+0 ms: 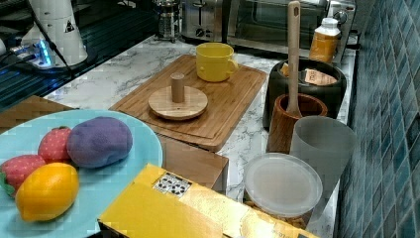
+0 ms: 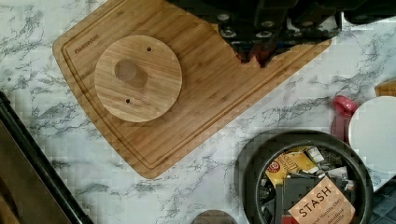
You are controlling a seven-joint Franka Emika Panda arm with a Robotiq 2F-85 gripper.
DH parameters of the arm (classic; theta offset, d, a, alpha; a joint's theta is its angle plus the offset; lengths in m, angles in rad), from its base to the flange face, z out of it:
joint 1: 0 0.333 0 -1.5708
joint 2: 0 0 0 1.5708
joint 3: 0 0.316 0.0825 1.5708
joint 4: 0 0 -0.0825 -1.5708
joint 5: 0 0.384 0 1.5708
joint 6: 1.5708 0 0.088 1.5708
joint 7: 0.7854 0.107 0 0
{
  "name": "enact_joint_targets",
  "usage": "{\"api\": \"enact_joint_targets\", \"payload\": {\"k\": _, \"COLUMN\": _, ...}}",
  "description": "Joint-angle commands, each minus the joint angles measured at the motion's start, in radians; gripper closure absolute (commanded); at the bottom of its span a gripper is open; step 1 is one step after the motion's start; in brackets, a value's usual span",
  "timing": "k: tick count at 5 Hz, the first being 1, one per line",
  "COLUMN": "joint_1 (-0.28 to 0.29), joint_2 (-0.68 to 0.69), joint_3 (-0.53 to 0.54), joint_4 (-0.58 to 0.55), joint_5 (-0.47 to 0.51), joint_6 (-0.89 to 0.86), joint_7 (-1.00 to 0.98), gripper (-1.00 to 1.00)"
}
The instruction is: Open the lid of the tea container.
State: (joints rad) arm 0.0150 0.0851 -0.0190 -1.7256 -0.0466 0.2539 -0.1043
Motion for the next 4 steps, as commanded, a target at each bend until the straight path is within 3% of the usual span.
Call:
{"api": "enact_joint_targets", "payload": {"k": 1, "joint_1": 0.001, "joint_2": 0.001, "joint_3": 0.002, "joint_4": 0.000, "joint_5": -0.001, "joint_6": 0.001, "joint_7": -0.001, "gripper": 1.00}}
{"api": "enact_joint_targets", "payload": {"k": 4, "joint_1": -0.039, "joint_2": -0.178, "joint_3": -0.054, "joint_4": -0.290, "joint_5": -0.051, "joint_6": 0.135, "joint_7": 0.031, "gripper": 1.00}}
